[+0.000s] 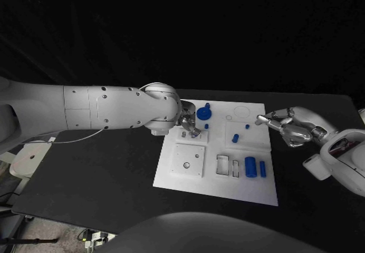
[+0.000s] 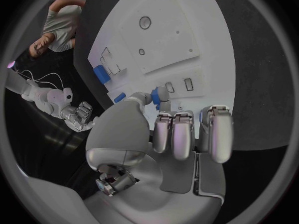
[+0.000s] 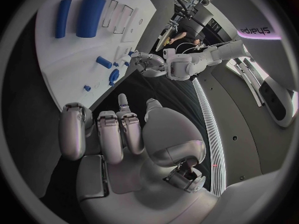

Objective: Assemble the parts on the task board

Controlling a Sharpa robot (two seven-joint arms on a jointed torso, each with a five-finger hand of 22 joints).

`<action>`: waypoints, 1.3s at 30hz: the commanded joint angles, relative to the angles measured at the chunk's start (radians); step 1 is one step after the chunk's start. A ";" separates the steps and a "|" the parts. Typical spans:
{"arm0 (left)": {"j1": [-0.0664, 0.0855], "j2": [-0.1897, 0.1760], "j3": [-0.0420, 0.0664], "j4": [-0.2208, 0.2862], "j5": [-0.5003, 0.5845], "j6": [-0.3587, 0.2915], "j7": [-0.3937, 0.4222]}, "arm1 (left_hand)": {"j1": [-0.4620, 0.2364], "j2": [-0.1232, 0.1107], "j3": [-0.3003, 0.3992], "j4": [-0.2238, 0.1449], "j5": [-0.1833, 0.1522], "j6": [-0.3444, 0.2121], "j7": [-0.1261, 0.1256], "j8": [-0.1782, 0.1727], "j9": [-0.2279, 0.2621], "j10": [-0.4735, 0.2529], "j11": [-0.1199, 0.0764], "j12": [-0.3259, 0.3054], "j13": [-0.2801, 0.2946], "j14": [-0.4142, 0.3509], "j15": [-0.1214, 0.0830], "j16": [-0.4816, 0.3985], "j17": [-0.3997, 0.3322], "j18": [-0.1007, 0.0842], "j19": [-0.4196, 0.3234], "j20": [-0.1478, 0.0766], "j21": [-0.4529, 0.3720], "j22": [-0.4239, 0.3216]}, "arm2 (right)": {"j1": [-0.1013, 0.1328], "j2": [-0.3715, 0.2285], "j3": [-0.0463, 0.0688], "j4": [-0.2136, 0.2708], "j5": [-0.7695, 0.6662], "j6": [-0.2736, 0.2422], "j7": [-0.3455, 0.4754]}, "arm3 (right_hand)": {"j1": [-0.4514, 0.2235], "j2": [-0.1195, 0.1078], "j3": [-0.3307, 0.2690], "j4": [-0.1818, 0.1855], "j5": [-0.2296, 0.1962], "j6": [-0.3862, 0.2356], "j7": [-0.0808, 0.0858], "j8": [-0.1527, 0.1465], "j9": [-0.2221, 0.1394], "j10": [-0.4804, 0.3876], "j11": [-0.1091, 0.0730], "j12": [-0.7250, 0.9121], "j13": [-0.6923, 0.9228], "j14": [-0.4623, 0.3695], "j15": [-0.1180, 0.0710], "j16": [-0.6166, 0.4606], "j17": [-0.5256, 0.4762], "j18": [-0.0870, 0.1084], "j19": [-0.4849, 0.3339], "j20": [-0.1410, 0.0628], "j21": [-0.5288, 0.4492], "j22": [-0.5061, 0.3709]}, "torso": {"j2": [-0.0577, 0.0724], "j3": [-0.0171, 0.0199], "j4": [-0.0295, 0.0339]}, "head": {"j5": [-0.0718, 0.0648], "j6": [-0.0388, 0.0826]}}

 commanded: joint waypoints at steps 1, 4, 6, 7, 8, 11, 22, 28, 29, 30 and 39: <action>0.003 0.002 0.001 0.000 0.010 0.019 0.011 | 0.000 -0.010 0.008 -0.001 0.000 -0.002 -0.001 0.003 0.001 0.108 -0.002 -0.006 0.263 0.107 -0.001 0.002 0.263 0.000 0.067 -0.003 -0.001 0.244 | 0.002 0.002 0.000 0.001 0.001 0.020 0.009 | -0.015 0.006 -0.009 0.000 -0.008 0.006 -0.004 0.004 -0.003 0.104 -0.001 0.004 0.263 0.104 -0.003 0.003 0.263 0.001 0.004 0.000 0.002 0.192 | 0.003 -0.0003 0.0007 | 0.000 0.000; 0.003 0.004 0.001 -0.001 0.008 0.016 0.012 | 0.000 -0.010 0.008 -0.001 0.000 -0.002 -0.001 0.003 0.001 0.108 -0.002 -0.006 0.263 0.107 -0.001 0.002 0.263 0.000 0.067 -0.003 -0.001 0.244 | 0.004 0.002 0.000 0.001 0.002 0.023 0.008 | -0.023 0.013 -0.013 0.000 -0.016 0.006 -0.005 0.004 -0.004 0.104 -0.002 0.004 0.263 0.104 -0.003 0.003 0.263 0.001 0.003 -0.001 0.001 0.192 | 0.002 -0.0006 0.0008 | -0.001 0.000; 0.003 0.005 0.001 -0.002 0.008 0.016 0.012 | 0.000 -0.009 0.010 -0.001 -0.003 -0.003 -0.001 0.003 0.002 0.108 -0.002 -0.006 0.263 0.107 -0.001 0.002 0.263 0.000 0.067 -0.003 -0.001 0.243 | 0.005 0.001 0.000 0.001 0.003 0.025 0.006 | -0.026 0.016 -0.015 0.000 -0.019 0.006 -0.005 0.004 -0.005 0.104 -0.002 0.004 0.263 0.104 -0.004 0.003 0.263 0.001 0.003 -0.001 0.001 0.192 | 0.001 -0.0010 -0.0003 | 0.000 0.000; 0.003 0.005 0.000 -0.002 0.007 0.016 0.012 | 0.000 -0.009 0.010 -0.001 -0.003 -0.003 -0.001 0.003 0.002 0.108 -0.002 -0.006 0.263 0.107 -0.001 0.002 0.263 0.000 0.067 -0.003 -0.001 0.243 | 0.005 0.001 0.000 0.001 0.004 0.026 0.005 | -0.026 0.016 -0.015 0.000 -0.019 0.006 -0.005 0.004 -0.005 0.104 -0.002 0.004 0.263 0.104 -0.004 0.003 0.263 0.001 0.003 -0.001 0.001 0.192 | 0.002 -0.0011 -0.0004 | 0.000 0.000; 0.003 0.005 0.000 -0.003 0.006 0.015 0.012 | 0.000 -0.009 0.010 -0.001 -0.003 -0.003 -0.001 0.003 0.002 0.108 -0.002 -0.006 0.263 0.107 -0.001 0.002 0.263 0.000 0.067 -0.003 -0.001 0.243 | 0.005 0.001 0.000 0.001 0.006 0.027 0.004 | -0.028 0.018 -0.016 0.000 -0.021 0.006 -0.005 0.004 -0.005 0.104 -0.002 0.004 0.263 0.104 -0.004 0.003 0.263 0.001 0.003 -0.001 0.001 0.192 | 0.002 -0.0012 -0.0010 | 0.000 0.000; 0.003 0.005 0.000 -0.003 0.000 0.014 0.012 | 0.000 -0.009 0.010 -0.001 -0.003 -0.003 -0.001 0.003 0.002 0.108 -0.002 -0.006 0.263 0.107 -0.001 0.002 0.263 0.000 0.067 -0.003 -0.001 0.243 | 0.005 0.000 0.000 0.001 0.011 0.030 0.001 | -0.028 0.018 -0.017 0.000 -0.022 0.006 -0.005 0.004 -0.005 0.104 -0.002 0.004 0.263 0.104 -0.004 0.003 0.263 0.001 0.003 -0.001 0.001 0.192 | 0.001 -0.0007 -0.0011 | 0.000 0.000; 0.003 0.000 0.000 -0.004 -0.025 0.020 0.008 | 0.003 -0.008 0.014 -0.002 -0.008 -0.004 -0.001 0.003 0.002 0.108 -0.001 -0.006 0.263 0.107 0.000 0.002 0.263 0.000 0.067 -0.003 -0.001 0.244 | 0.006 -0.003 0.000 -0.002 0.018 0.044 -0.015 | -0.030 0.020 -0.017 0.000 -0.024 0.005 -0.005 0.003 -0.006 0.104 -0.002 0.004 0.263 0.104 -0.004 0.003 0.263 0.002 -0.001 -0.002 -0.003 0.191 | 0.000 -0.0003 0.0012 | 0.003 0.000; 0.003 0.001 -0.001 -0.006 -0.048 0.018 0.001 | 0.005 -0.007 0.016 -0.003 -0.011 -0.004 -0.002 0.003 0.003 0.108 -0.001 -0.006 0.263 0.107 0.000 0.002 0.263 0.000 0.067 -0.003 0.000 0.244 | 0.006 -0.002 0.000 -0.003 0.018 0.048 -0.021 | -0.030 0.021 -0.017 -0.001 -0.024 0.004 -0.005 0.003 -0.006 0.104 -0.002 0.004 0.263 0.104 -0.004 0.003 0.263 0.003 -0.002 -0.002 -0.005 0.190 | 0.000 -0.0009 0.0008 | 0.008 0.000; 0.003 0.001 -0.001 -0.006 -0.052 0.017 -0.001 | 0.005 -0.007 0.017 -0.003 -0.011 -0.004 -0.002 0.003 0.003 0.108 -0.001 -0.006 0.263 0.107 0.000 0.002 0.263 0.000 0.067 -0.003 0.000 0.244 | 0.006 -0.002 0.000 -0.004 0.018 0.049 -0.022 | -0.030 0.021 -0.017 -0.001 -0.024 0.004 -0.005 0.003 -0.006 0.104 -0.002 0.004 0.263 0.104 -0.004 0.003 0.263 0.003 -0.002 -0.002 -0.005 0.190 | 0.000 -0.0008 0.0003 | 0.009 0.000; 0.003 0.001 -0.001 -0.006 -0.056 0.016 -0.003 | 0.006 -0.008 0.017 -0.003 -0.012 -0.004 -0.002 0.003 0.003 0.108 -0.001 -0.006 0.263 0.107 0.000 0.002 0.263 0.000 0.067 -0.003 0.000 0.244 | 0.006 -0.002 0.000 -0.004 0.018 0.049 -0.023 | -0.030 0.021 -0.017 -0.001 -0.024 0.004 -0.005 0.003 -0.006 0.104 -0.002 0.004 0.263 0.104 -0.004 0.003 0.263 0.003 -0.002 -0.002 -0.005 0.190 | 0.000 -0.0007 0.0005 | 0.009 0.000; 0.000 0.004 -0.002 -0.007 -0.073 0.000 -0.013 | 0.006 -0.007 0.019 -0.003 -0.015 -0.005 -0.001 0.003 0.003 0.108 -0.001 -0.006 0.263 0.107 0.000 0.002 0.263 0.000 0.067 -0.003 -0.001 0.243 | 0.006 -0.003 0.000 -0.005 0.017 0.051 -0.029 | -0.029 0.021 -0.017 -0.002 -0.024 0.003 -0.005 0.002 -0.007 0.104 -0.002 0.004 0.263 0.104 -0.004 0.003 0.263 0.003 -0.003 -0.002 -0.006 0.189 | -0.001 -0.0004 -0.0003 | 0.014 0.000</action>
